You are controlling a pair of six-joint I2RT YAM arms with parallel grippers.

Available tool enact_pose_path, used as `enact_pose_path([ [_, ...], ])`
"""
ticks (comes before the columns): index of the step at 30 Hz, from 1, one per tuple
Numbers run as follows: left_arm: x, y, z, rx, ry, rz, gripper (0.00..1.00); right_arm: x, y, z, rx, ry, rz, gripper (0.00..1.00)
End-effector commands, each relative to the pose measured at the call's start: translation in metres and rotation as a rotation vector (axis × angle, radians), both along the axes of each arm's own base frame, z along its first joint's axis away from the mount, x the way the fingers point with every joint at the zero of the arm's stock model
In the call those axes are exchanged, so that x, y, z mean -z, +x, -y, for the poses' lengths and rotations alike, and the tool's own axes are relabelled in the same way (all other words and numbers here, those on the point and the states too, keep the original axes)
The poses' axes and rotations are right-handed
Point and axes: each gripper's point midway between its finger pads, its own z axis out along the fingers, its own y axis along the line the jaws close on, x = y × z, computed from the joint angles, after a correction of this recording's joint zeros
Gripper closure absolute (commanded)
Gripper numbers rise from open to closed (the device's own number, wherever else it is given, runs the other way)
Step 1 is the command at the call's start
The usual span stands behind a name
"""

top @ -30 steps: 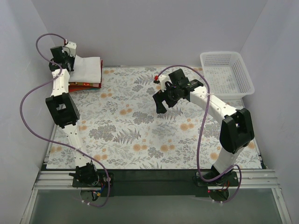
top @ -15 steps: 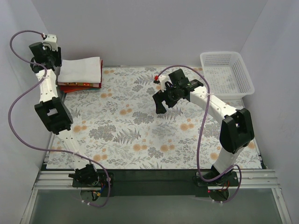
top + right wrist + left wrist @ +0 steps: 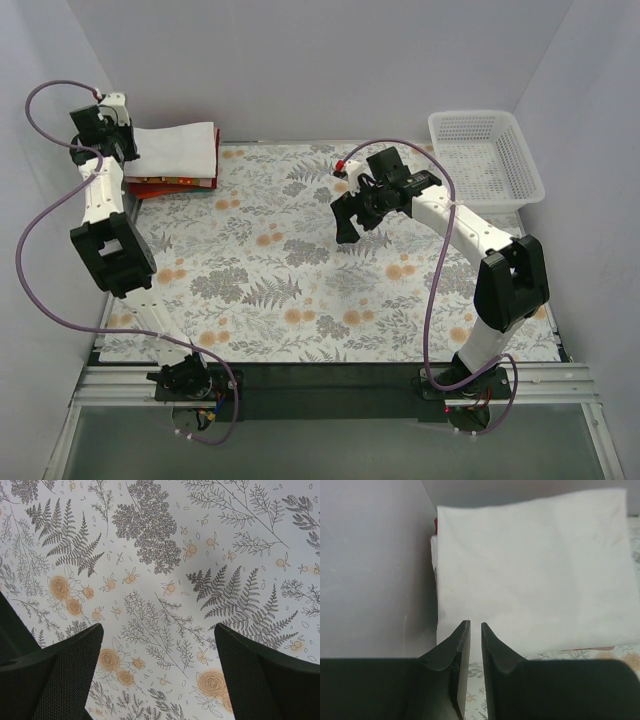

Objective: Fold and stack the t-shirts
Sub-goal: Reset both grippers

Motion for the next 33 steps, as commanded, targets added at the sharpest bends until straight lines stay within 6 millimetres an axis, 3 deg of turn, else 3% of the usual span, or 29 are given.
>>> enact_pose_path([
  [1,0.042,-0.011,-0.017,-0.092,-0.008,-0.109,0.87,-0.012,-0.003,0.003,-0.002,0.025,0.019,0.02],
  [5,0.079,-0.013,-0.033,-0.162,0.002,-0.184,0.87,-0.011,-0.001,0.007,0.011,0.016,0.019,0.02],
  [9,0.086,-0.016,-0.05,-0.237,0.038,-0.204,0.87,-0.011,0.0,0.013,0.019,-0.005,0.023,0.02],
  [11,0.081,-0.021,-0.057,-0.279,0.048,-0.203,0.86,-0.012,0.001,0.016,0.024,-0.014,0.03,0.02],
  [13,0.062,-0.025,-0.06,-0.298,0.05,-0.171,0.81,-0.016,0.003,0.021,0.035,-0.018,0.047,0.02],
  [15,0.051,-0.031,-0.058,-0.292,0.049,-0.157,0.69,-0.022,0.005,0.026,0.049,-0.021,0.067,0.02],
  [16,0.027,-0.035,-0.054,-0.284,0.059,-0.117,0.66,-0.024,0.007,0.03,0.058,-0.026,0.077,0.02],
  [18,0.01,-0.04,-0.039,-0.224,0.039,-0.09,0.57,-0.031,0.011,0.038,0.082,-0.024,0.095,0.02],
  [19,-0.016,-0.046,-0.03,-0.198,0.039,-0.047,0.53,-0.033,0.014,0.042,0.094,-0.026,0.098,0.02],
  [22,-0.032,-0.061,0.006,-0.096,-0.054,-0.059,0.24,-0.044,0.021,0.06,0.138,-0.014,0.112,0.02],
  [24,-0.041,-0.078,0.031,-0.05,-0.114,-0.088,0.21,-0.051,0.026,0.078,0.184,-0.002,0.123,0.02],
  [25,-0.041,-0.083,0.051,0.003,-0.148,-0.103,0.1,-0.051,0.026,0.084,0.195,0.004,0.12,0.02],
  [28,-0.047,-0.103,0.108,0.124,-0.205,-0.14,0.09,-0.055,0.028,0.112,0.259,0.011,0.12,0.02],
  [29,-0.034,-0.111,0.124,0.137,-0.225,-0.184,0.08,-0.055,0.031,0.125,0.289,0.01,0.124,0.02],
  [30,-0.038,-0.119,0.14,0.148,-0.234,-0.187,0.08,-0.058,0.028,0.131,0.297,0.01,0.133,0.02],
  [31,-0.034,-0.122,0.166,0.179,-0.229,-0.209,0.07,-0.057,0.027,0.138,0.311,0.003,0.135,0.02],
  [32,-0.017,-0.132,0.183,0.198,-0.244,-0.257,0.07,-0.049,0.024,0.148,0.33,-0.011,0.122,0.02],
  [33,-0.02,-0.141,0.21,0.254,-0.242,-0.26,0.07,-0.05,0.021,0.154,0.329,-0.022,0.143,0.02],
])
